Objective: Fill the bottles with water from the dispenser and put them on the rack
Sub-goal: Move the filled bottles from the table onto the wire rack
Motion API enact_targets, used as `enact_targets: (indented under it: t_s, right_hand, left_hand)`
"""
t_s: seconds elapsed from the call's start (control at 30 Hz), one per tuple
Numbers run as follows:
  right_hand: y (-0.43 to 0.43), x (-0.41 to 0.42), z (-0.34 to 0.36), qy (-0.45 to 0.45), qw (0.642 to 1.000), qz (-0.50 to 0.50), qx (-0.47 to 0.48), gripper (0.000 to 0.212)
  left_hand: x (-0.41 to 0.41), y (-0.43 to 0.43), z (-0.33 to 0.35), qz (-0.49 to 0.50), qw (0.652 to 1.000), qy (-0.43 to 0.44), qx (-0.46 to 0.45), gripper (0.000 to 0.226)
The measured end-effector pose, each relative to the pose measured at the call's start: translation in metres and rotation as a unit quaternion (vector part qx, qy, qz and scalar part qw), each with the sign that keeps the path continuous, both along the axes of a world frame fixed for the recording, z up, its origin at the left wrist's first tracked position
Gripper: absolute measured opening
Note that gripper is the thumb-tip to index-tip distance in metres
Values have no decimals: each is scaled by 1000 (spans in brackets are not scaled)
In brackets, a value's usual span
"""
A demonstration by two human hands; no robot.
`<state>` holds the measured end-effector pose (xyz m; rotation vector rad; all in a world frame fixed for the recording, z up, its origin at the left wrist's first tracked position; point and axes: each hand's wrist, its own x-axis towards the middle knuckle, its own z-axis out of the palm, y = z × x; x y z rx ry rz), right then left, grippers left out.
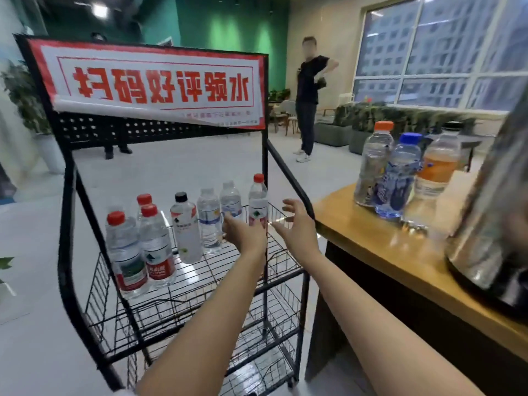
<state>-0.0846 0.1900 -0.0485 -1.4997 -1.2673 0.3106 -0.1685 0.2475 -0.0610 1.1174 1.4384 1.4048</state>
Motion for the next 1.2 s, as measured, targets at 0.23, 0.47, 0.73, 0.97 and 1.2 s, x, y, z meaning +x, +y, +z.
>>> enact_targets:
  t_s: [0.23, 0.47, 0.73, 0.97, 1.2]
  right_hand:
    - [-50, 121, 8, -7, 968, -235, 88, 50]
    - [-46, 192, -3, 27, 923, -376, 72, 77]
    - [-9, 238, -4, 100, 868, -481, 65, 60]
    - [-8, 250, -6, 75, 851, -519, 5, 67]
    - [-18, 228, 0, 93, 876, -473, -35, 56]
  left_hand:
    - [122, -28, 23, -179, 981, -27, 73, 60]
    - [205, -28, 33, -329, 941, -26, 79, 55]
    - [267, -13, 19, -395, 911, 40, 114, 54]
    - [291, -1, 14, -390, 905, 105, 133, 63]
    - [275, -4, 19, -423, 900, 36, 103, 55]
